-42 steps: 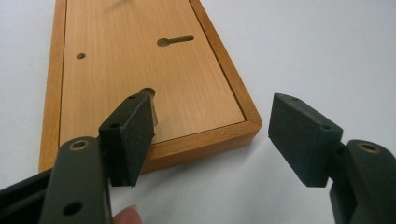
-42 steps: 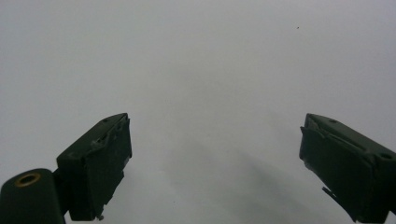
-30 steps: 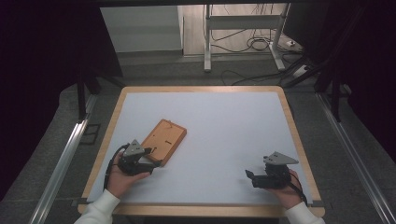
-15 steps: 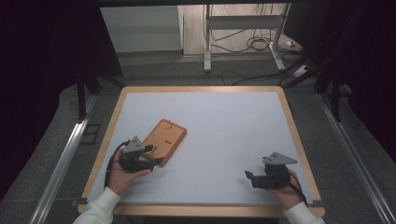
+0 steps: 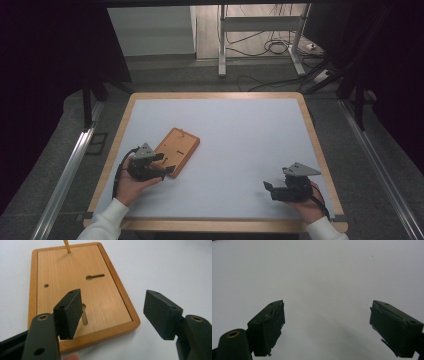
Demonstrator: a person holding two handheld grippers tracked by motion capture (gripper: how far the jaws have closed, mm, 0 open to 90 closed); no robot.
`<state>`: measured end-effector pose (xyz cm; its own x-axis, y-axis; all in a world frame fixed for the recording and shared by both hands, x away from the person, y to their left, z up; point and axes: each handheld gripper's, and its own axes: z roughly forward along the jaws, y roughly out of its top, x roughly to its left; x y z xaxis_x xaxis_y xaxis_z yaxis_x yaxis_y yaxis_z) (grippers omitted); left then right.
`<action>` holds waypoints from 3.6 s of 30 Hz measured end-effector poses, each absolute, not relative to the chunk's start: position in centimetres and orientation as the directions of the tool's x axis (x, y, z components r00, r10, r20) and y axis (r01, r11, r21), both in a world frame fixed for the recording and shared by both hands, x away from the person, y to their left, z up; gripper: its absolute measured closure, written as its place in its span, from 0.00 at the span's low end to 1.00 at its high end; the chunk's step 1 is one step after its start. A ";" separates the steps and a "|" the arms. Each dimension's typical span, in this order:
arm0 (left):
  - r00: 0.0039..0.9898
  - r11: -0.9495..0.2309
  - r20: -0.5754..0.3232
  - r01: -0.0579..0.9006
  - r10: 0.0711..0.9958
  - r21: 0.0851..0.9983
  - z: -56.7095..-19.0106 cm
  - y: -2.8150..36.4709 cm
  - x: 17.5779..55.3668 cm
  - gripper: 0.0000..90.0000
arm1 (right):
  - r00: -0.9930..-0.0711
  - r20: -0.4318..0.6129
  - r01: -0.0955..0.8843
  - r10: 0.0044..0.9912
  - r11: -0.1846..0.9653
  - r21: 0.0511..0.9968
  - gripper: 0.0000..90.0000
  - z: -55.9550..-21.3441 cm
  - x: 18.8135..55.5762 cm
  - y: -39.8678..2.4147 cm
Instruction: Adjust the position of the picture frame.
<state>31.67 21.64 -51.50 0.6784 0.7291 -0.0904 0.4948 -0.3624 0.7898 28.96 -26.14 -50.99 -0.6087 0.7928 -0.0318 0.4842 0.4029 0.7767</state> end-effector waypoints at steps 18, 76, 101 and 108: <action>0.660 -0.349 -0.095 0.508 0.745 0.788 -50.3 20.9 35.4 0.35 | -0.603 -0.020 0.497 0.797 0.395 0.773 0.15 -51.0 29.0 -26.3; 0.636 -0.351 -0.092 0.534 0.766 0.769 -52.0 18.6 44.3 0.93 | -0.603 -0.016 0.529 0.797 0.415 0.740 0.15 -51.8 29.3 -26.5; 0.784 -0.456 -0.092 0.448 0.614 0.769 -49.8 11.3 39.3 0.94 | -0.603 -0.022 0.521 0.798 0.414 0.746 0.15 -51.6 29.2 -26.3; 0.799 -0.484 -0.084 0.440 0.595 0.757 -50.4 9.3 39.2 0.94 | -0.603 -0.024 0.521 0.798 0.416 0.746 0.15 -51.6 29.2 -26.4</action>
